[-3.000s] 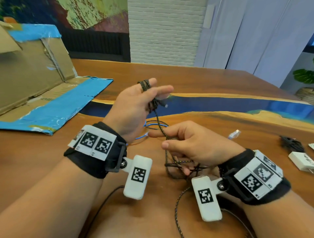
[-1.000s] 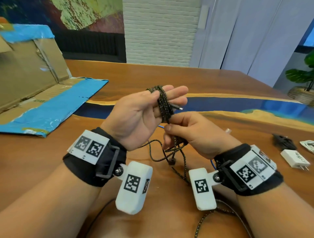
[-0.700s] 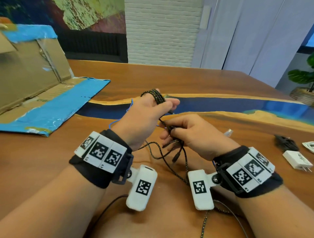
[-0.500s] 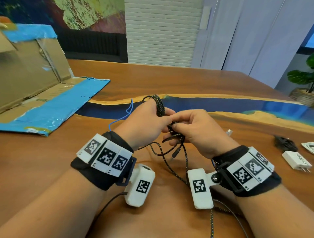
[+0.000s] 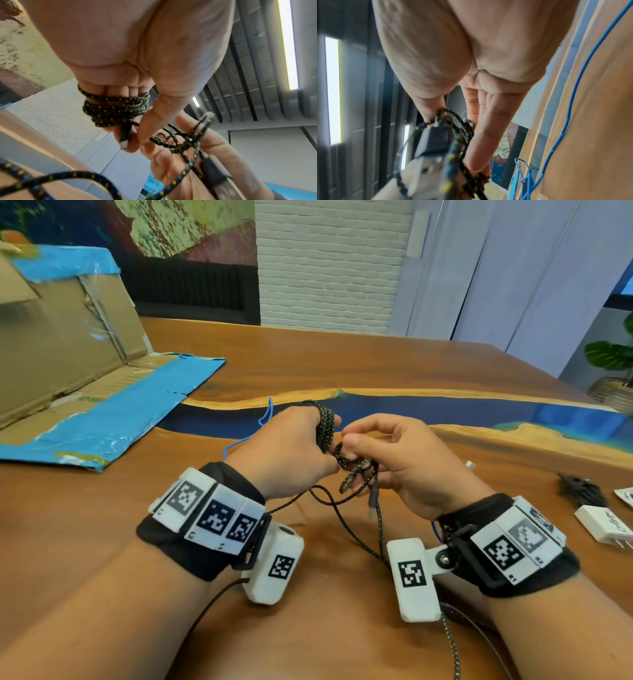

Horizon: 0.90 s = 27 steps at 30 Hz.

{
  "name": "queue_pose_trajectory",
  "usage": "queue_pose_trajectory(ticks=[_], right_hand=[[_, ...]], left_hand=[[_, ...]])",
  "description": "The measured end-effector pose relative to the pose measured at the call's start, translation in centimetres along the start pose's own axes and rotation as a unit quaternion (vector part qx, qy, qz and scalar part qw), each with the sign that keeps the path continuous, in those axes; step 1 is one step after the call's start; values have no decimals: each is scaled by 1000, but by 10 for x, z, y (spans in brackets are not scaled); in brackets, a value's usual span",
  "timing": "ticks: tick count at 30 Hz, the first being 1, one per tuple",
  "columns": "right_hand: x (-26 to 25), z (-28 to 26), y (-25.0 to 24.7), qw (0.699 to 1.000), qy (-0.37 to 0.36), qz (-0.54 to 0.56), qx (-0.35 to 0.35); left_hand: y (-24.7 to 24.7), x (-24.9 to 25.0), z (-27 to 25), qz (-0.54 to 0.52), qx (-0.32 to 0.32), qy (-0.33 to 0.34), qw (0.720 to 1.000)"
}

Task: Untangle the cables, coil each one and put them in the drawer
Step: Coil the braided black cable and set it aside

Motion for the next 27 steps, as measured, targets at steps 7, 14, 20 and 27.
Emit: queue_pose_trajectory(ticks=[7,14,20,27], right_hand=[[-11,-3,-25,999,-36,17,-15],[-9,-1,-34,999,-35,34,-4],[-11,5,-53,989,-59,120,57],[-11,8,-90,977,-82,80,178]], left_hand=[[-5,-17,2,-105,61,-39,992],[6,-24,6,-209,55,-32,976],[4,-20,6,-254,61,-8,965],[-10,-27,7,-268,97,-4,958]])
Point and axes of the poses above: each hand's wrist, its own z-axis towards the middle knuckle, its own y-axis out of the palm, x = y × z, the point moved 10 cm from there along z, towards the middle knuckle, and after that the axes turned 10 degrees about y, right-handed, at the moved point
